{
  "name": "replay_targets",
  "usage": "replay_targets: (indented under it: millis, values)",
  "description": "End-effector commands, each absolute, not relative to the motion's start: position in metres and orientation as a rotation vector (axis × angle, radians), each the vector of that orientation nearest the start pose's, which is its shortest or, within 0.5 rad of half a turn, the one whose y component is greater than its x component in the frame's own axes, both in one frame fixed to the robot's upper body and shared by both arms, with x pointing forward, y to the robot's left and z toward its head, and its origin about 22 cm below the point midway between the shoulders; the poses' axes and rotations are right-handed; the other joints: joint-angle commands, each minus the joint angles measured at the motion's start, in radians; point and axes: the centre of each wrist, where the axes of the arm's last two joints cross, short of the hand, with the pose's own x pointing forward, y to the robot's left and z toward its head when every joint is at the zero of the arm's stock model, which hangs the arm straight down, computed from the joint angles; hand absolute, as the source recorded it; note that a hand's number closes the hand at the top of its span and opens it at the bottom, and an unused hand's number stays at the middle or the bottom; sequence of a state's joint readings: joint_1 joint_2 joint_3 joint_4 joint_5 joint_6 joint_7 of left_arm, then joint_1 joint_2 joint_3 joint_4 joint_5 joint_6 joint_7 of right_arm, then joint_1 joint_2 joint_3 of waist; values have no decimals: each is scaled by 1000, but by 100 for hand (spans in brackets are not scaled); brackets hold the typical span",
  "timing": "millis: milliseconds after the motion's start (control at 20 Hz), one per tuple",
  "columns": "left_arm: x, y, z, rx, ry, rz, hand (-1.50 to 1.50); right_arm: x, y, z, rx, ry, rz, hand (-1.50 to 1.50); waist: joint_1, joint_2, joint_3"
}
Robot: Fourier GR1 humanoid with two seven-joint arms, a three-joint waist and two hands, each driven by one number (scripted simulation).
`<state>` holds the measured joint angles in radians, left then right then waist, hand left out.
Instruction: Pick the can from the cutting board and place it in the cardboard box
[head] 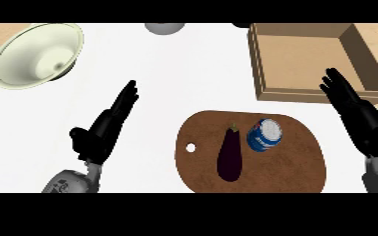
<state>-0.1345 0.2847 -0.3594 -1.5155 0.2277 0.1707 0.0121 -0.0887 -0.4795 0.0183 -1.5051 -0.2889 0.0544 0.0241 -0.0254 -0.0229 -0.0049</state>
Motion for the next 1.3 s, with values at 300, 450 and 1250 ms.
replay_targets:
  millis: [300, 450, 1250]
  values:
    - [265, 222, 20, 5, -1560, -324, 0, 260, -307, 80, -549, -1821, -477, -150, -125, -99, 18]
    - [272, 219, 34, 9, -1611, -397, 0, 198, -344, -20, -996, -1205, 58, -150, -32, 37, -17]
    - [277, 219, 46, -4, -1603, -452, 0, 162, -257, -2, -1173, -923, 371, -150, 25, 18, -14]
